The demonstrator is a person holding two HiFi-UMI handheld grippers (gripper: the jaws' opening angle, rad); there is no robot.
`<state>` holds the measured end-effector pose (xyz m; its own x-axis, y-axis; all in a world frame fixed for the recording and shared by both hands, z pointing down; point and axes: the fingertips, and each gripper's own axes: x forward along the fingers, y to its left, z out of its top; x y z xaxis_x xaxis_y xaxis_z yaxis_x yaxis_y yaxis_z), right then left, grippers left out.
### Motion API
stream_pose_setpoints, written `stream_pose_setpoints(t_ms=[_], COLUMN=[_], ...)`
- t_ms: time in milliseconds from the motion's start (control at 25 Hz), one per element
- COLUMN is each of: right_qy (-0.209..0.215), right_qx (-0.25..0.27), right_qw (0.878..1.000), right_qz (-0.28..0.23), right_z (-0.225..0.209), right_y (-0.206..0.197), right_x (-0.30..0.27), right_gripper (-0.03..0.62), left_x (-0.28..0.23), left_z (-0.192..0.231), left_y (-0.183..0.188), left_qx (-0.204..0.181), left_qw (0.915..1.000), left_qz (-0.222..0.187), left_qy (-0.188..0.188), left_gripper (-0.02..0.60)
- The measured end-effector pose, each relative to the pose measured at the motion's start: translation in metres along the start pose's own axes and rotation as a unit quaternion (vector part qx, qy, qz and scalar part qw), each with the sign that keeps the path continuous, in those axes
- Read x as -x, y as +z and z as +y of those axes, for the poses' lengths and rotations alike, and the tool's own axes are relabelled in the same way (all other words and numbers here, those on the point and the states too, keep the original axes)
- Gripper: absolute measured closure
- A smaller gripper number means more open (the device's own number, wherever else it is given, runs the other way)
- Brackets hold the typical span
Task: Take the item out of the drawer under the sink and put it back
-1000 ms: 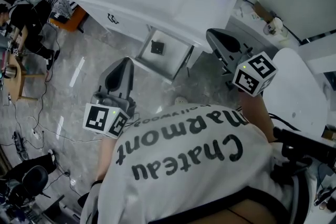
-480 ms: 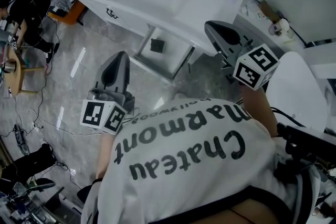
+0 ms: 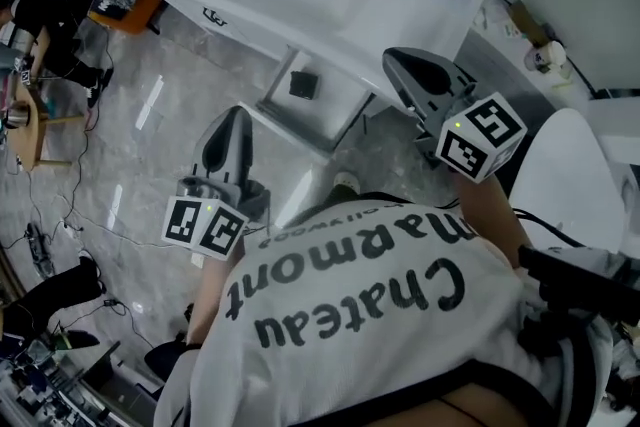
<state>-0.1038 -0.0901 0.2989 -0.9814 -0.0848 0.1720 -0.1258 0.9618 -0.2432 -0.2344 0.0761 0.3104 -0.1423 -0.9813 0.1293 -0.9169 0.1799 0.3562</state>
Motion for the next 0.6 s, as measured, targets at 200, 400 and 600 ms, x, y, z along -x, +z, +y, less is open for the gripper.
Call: stream_pose_setpoints(t_ms=[200,400,600], right_qy=[0.016,0.0,-0.008], right_qx=[-0.045,-0.067,-0.063], right_qw=[0.999,0.998,0.998], right_qz=[0.001,-0.003,-0.005], right_z=[-0.006,-0.018,-0.009], right_y=[-0.017,-0.036,-0.049], right_x=[-0.006,-0.022,-0.024], right_gripper=[0.582,0.583,0.582], left_x=[-0.016,-0.033,-0.044], left_z=[-0.014,-0.006,0.003], left_y=[-0.024,-0.043,-0.067], left_qx=[-0.004,-0.016,-0.041], left_qw=[0.9992,0.9979,0.9933], left_qz=[0.031,0.054,0.1], left_qy=[-0.023,-0.032,-0.042], left_gripper=[0.572,0.572,0.572])
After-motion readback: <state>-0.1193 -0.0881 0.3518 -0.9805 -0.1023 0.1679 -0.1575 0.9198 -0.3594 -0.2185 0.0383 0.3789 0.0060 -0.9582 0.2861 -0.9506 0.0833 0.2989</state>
